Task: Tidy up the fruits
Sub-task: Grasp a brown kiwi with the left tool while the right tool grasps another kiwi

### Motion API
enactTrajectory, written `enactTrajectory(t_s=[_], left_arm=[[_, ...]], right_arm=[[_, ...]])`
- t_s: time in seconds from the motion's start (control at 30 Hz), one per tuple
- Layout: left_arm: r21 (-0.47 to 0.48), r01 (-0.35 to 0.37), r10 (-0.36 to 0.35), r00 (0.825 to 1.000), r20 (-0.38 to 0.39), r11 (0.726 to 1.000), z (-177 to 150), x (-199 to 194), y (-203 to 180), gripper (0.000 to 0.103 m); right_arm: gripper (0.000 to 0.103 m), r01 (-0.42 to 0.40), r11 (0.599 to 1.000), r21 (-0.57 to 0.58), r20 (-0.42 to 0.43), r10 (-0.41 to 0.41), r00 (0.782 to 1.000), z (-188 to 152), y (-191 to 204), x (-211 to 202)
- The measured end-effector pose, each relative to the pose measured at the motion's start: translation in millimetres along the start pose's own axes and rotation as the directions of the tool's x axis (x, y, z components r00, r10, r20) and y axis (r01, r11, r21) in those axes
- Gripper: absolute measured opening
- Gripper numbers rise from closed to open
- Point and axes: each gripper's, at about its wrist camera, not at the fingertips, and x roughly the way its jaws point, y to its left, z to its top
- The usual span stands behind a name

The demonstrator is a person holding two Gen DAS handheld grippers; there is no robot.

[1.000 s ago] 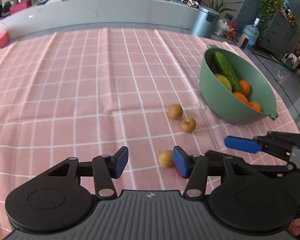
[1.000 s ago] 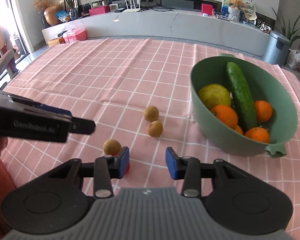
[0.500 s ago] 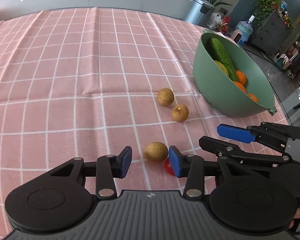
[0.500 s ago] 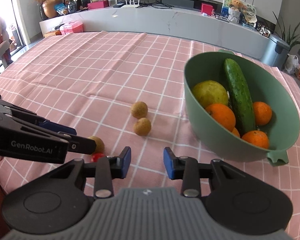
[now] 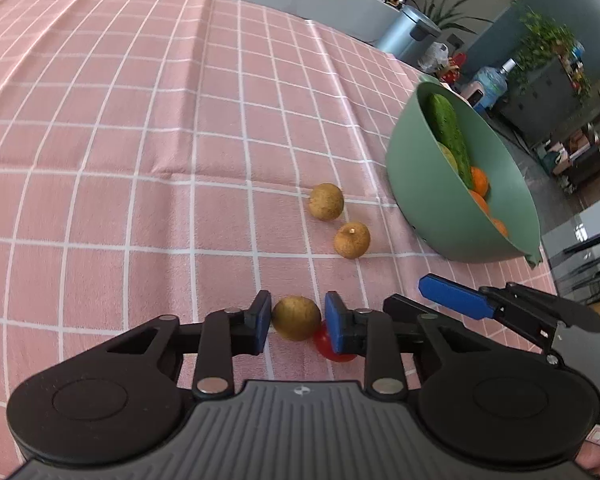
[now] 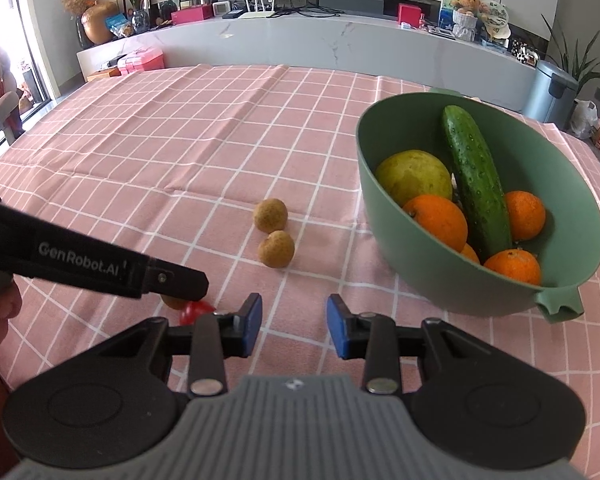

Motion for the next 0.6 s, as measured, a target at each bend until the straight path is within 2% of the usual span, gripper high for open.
enactTrajectory(t_s=[0.13,0.27,0.43,0.6], left_arm=[[-0.035,0.007,-0.006,1.0,0.007,0.999,-0.2,-1.7,5.8,0.029],[-0.049,-0.009,0.012,0.998,0.065,0.999,1.8,-12.9,9.8,0.029],[-0.031,-0.114,0.117,0.985,0.123,0.993,5.0,-19.6,12.0,0.029],[0.009,-0.153,0.151,0.982,0.115,0.988,3.7,-14.2,8.5,0.029]], right_arm=[[0.033,-0.004,1.0,0.001,0.004,0.004,1.0,0.5,1.1,-0.5],[0.033,-0.02,1.0,0.007,0.014,0.02,1.0,3.8,2.2,-0.1],[0.033,-0.032,0.999,0.01,0.044,0.031,0.999,13.1,5.1,6.2],[0.033,-0.027,1.0,0.005,0.04,0.027,0.999,22.8,8.8,22.0]])
